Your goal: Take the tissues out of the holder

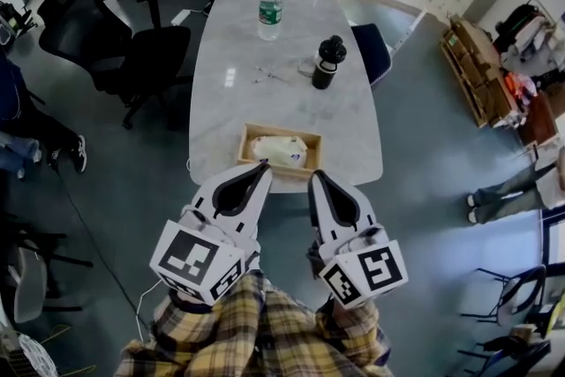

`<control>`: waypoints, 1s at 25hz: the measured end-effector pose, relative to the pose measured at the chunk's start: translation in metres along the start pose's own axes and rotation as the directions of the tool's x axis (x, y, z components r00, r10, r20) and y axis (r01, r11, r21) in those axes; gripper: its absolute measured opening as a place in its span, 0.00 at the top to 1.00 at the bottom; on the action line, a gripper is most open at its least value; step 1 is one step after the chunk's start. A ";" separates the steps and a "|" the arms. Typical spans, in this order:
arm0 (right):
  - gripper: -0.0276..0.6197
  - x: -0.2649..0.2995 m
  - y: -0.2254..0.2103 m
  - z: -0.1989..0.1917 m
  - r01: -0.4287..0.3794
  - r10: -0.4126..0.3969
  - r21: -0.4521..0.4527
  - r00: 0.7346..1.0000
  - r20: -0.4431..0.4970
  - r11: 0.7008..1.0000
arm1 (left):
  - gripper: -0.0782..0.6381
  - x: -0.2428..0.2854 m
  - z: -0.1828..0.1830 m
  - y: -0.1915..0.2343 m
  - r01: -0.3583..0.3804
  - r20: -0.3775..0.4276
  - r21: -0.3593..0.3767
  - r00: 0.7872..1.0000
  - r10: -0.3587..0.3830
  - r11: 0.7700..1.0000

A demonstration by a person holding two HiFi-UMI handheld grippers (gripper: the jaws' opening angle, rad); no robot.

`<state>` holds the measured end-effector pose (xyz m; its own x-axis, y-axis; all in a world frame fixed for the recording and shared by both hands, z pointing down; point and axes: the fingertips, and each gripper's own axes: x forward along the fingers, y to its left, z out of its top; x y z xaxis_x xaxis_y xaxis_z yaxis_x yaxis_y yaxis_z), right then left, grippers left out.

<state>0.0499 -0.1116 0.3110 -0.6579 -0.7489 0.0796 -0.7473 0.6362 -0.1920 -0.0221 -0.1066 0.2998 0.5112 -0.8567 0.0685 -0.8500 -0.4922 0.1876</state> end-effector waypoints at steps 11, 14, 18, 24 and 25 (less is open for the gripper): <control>0.94 0.112 -0.051 0.024 0.042 -0.042 -0.003 0.999 0.028 0.999 | 0.87 0.082 0.023 0.088 0.043 -0.016 0.028 0.999 -0.043 0.999; 0.94 0.137 -0.057 0.029 0.051 -0.051 -0.005 0.998 0.034 0.999 | 0.87 0.097 0.028 0.109 0.054 -0.018 0.036 0.998 -0.053 0.998; 0.94 0.161 -0.068 0.031 0.060 -0.060 -0.010 0.998 0.018 0.998 | 0.87 0.118 0.031 0.127 0.066 -0.026 0.033 0.998 -0.065 0.997; 0.94 0.181 -0.092 0.030 0.061 -0.061 -0.015 0.998 -0.012 0.998 | 0.87 0.148 0.025 0.137 0.074 -0.042 0.014 0.996 -0.074 0.997; 0.94 0.183 -0.095 0.030 0.057 -0.057 -0.016 0.998 -0.020 0.998 | 0.87 0.151 0.025 0.137 0.070 -0.044 0.010 0.997 -0.070 0.997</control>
<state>0.0036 -0.3143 0.3146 -0.6158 -0.7801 0.1101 -0.7849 0.5954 -0.1713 -0.0644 -0.3075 0.3118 0.5745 -0.8126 0.0981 -0.8132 -0.5529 0.1818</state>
